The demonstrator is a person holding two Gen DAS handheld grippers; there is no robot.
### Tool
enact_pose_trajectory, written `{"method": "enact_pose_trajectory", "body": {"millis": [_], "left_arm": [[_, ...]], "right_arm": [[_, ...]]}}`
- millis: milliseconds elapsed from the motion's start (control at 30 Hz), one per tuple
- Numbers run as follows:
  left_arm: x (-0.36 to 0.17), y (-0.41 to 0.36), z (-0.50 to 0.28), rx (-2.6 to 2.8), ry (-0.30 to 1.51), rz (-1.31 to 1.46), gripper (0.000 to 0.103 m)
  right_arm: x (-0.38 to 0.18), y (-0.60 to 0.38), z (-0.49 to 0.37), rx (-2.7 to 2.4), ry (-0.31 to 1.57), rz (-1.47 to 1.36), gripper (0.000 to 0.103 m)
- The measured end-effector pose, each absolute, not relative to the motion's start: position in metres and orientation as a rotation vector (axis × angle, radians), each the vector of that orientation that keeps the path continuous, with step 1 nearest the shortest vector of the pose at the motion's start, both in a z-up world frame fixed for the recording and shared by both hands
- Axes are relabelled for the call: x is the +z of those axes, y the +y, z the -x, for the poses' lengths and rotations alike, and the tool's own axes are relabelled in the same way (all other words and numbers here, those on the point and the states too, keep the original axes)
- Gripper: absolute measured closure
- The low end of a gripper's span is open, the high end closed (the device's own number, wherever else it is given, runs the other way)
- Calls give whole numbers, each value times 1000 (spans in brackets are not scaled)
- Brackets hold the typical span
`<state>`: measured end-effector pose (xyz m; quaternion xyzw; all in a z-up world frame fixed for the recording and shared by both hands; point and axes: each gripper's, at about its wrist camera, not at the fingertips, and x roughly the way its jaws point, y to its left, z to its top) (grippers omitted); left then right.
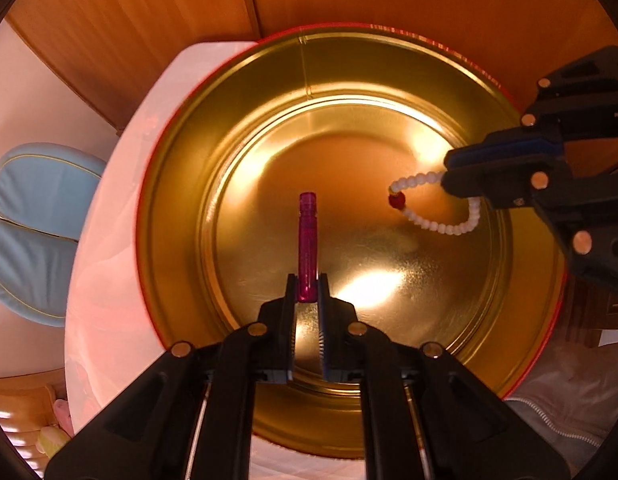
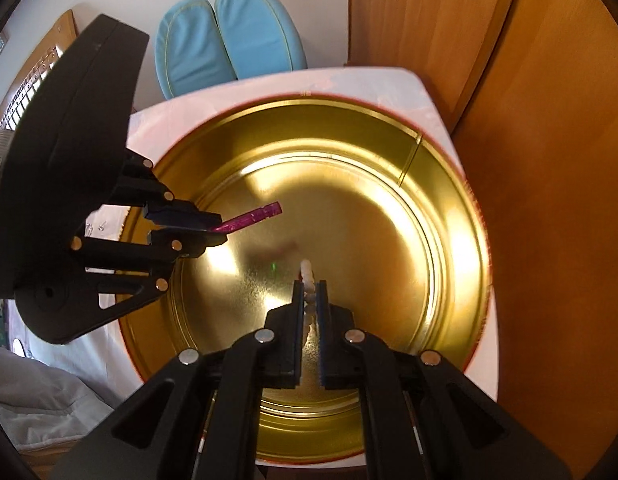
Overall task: Organize jewelry
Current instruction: 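Carry both items over the red tin and release them inside, then withdraw both tools from the tin back over the table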
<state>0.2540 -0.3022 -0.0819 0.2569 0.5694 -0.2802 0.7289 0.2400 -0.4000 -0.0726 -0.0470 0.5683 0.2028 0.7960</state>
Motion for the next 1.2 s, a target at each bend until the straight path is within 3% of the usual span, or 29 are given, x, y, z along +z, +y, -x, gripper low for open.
{"method": "enact_pose_trajectory", "body": {"millis": [333, 733, 767, 800, 833, 900, 933, 1200], "left_arm": [[-114, -306, -270, -603, 1322, -601, 93], [-129, -296, -284, -575, 1328, -610, 89], [-131, -300, -284, -571, 1318, -618, 84], [-129, -299, -284, -568, 1312, -617, 63], [-127, -300, -282, -591, 1304, -608, 51], [-118, -306, -272, -613, 1267, -614, 38], [-116, -309, -269, -604, 1244, -632, 33], [-118, -308, -260, -582, 1219, -673, 33]], "right_arm": [[-123, -392, -239, 415, 1344, 139, 96], [-128, -401, -230, 407, 1344, 87, 96], [-128, -402, -230, 411, 1344, 94, 85], [-125, -401, -228, 406, 1335, 109, 72], [-122, -398, -228, 406, 1316, 122, 47], [-114, -392, -227, 431, 1275, 130, 27], [-111, -391, -225, 430, 1263, 138, 26], [-97, -387, -213, 457, 1228, 129, 25]]}}
